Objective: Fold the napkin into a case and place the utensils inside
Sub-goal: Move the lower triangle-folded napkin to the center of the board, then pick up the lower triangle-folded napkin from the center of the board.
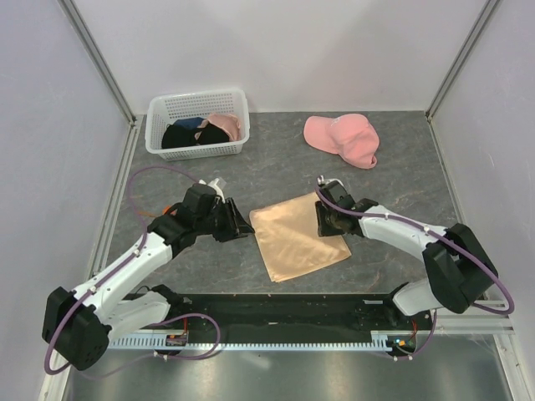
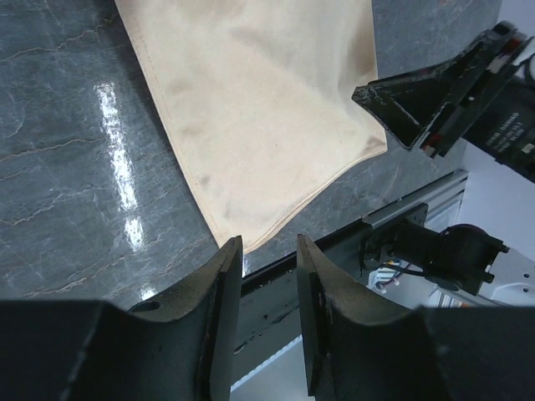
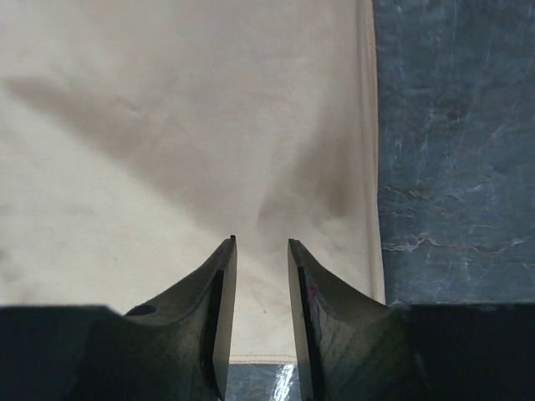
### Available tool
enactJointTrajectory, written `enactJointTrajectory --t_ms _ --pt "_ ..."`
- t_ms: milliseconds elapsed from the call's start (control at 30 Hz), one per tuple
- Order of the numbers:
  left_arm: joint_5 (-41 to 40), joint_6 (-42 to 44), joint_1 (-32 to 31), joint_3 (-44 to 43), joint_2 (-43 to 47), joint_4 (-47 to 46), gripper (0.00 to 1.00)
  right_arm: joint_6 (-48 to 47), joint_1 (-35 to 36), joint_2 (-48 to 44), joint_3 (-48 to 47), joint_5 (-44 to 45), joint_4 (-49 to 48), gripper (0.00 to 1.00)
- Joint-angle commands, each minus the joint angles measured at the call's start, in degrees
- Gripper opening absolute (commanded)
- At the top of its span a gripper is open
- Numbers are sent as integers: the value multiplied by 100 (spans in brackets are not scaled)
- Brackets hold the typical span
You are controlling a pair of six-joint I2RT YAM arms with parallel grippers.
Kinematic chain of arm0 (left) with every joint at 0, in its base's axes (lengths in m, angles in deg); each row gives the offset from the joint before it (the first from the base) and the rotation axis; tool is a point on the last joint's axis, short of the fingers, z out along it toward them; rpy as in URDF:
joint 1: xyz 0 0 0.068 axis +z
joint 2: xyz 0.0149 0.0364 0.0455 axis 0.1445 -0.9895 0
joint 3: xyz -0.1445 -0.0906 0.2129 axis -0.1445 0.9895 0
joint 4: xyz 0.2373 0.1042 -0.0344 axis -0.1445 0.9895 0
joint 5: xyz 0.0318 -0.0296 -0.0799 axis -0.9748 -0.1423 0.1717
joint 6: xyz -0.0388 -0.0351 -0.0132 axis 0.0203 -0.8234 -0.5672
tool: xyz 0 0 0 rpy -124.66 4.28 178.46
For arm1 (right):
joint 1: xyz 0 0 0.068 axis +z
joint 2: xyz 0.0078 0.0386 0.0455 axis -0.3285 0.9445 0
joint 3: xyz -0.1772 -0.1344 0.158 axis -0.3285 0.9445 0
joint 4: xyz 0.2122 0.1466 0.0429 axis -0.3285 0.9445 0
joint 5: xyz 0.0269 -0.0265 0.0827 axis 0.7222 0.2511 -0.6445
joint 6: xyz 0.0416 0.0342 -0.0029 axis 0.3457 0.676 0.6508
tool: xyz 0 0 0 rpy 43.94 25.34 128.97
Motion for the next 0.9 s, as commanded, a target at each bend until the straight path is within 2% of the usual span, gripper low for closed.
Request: enactJointTrajectory --t_ms 0,133,267,500,733,867 --pt "-124 195 98 -95 277 223 40 -336 346 -148 -865 415 560 41" --pt "-353 213 230 -95 436 399 40 -143 995 -210 -1007 -57 587 52" --pt "-398 195 449 -25 567 452 40 217 1743 8 -1086 -288 420 59" --pt "-257 221 783 72 656 452 40 411 2789 800 -1508 63 428 71" --pt "-169 327 1003 151 796 531 40 455 3203 1328 -1763 336 525 74" --pt "-108 371 1135 204 866 540 40 569 3370 1539 -1824 433 525 70"
